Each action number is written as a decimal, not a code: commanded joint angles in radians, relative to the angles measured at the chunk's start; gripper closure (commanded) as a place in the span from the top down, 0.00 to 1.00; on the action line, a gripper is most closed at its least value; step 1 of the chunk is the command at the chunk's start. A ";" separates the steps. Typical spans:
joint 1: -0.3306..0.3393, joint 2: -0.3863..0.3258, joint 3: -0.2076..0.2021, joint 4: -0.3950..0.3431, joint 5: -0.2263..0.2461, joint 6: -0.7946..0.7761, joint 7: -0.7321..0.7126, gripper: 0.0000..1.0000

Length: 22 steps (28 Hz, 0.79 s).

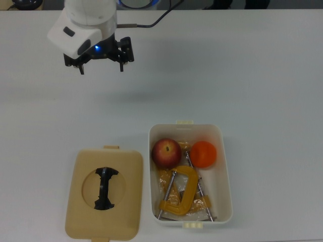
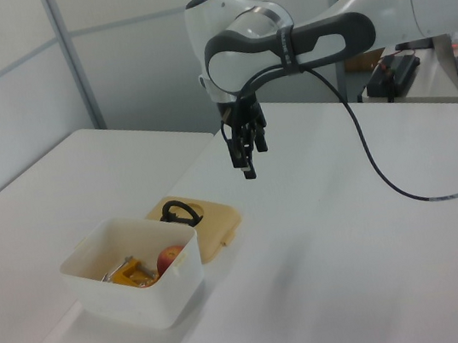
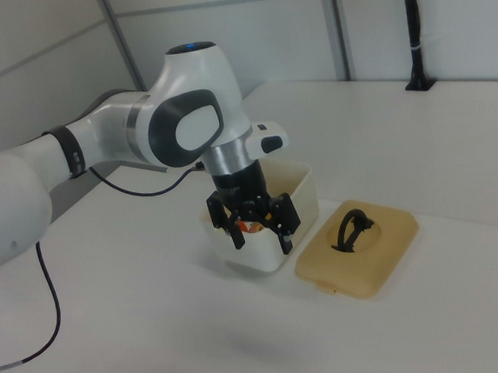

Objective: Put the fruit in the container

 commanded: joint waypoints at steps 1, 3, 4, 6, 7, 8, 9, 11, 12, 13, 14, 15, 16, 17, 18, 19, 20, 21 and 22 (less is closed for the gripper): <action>0.009 -0.010 -0.015 -0.010 0.039 -0.026 -0.035 1.00; 0.008 -0.007 -0.017 -0.009 0.039 -0.025 -0.035 1.00; 0.008 -0.007 -0.017 -0.009 0.039 -0.025 -0.037 1.00; 0.002 -0.005 -0.017 -0.007 0.039 -0.023 -0.038 1.00; -0.004 -0.005 -0.017 -0.007 0.039 -0.025 -0.038 1.00; -0.010 -0.005 -0.017 -0.007 0.039 -0.025 -0.041 1.00; -0.015 -0.005 -0.017 -0.009 0.039 -0.025 -0.053 1.00; -0.015 -0.005 -0.017 -0.007 0.039 -0.025 -0.060 1.00; -0.015 -0.005 -0.017 -0.009 0.039 -0.025 -0.060 1.00; -0.015 -0.007 -0.017 -0.009 0.039 -0.026 -0.060 1.00; -0.015 -0.007 -0.017 -0.009 0.037 -0.026 -0.060 1.00; -0.015 -0.007 -0.017 -0.009 0.036 -0.026 -0.060 1.00; -0.015 -0.007 -0.017 -0.009 0.036 -0.026 -0.060 1.00; -0.017 -0.007 -0.017 -0.007 0.036 -0.026 -0.060 1.00; -0.023 -0.007 -0.017 -0.007 0.036 -0.026 -0.060 1.00; -0.026 -0.007 -0.017 -0.007 0.036 -0.026 -0.058 1.00; -0.029 -0.008 -0.017 -0.007 0.037 -0.026 -0.058 1.00; -0.030 -0.010 -0.017 -0.007 0.037 -0.026 -0.057 1.00; -0.032 -0.011 -0.017 -0.006 0.037 -0.029 -0.057 1.00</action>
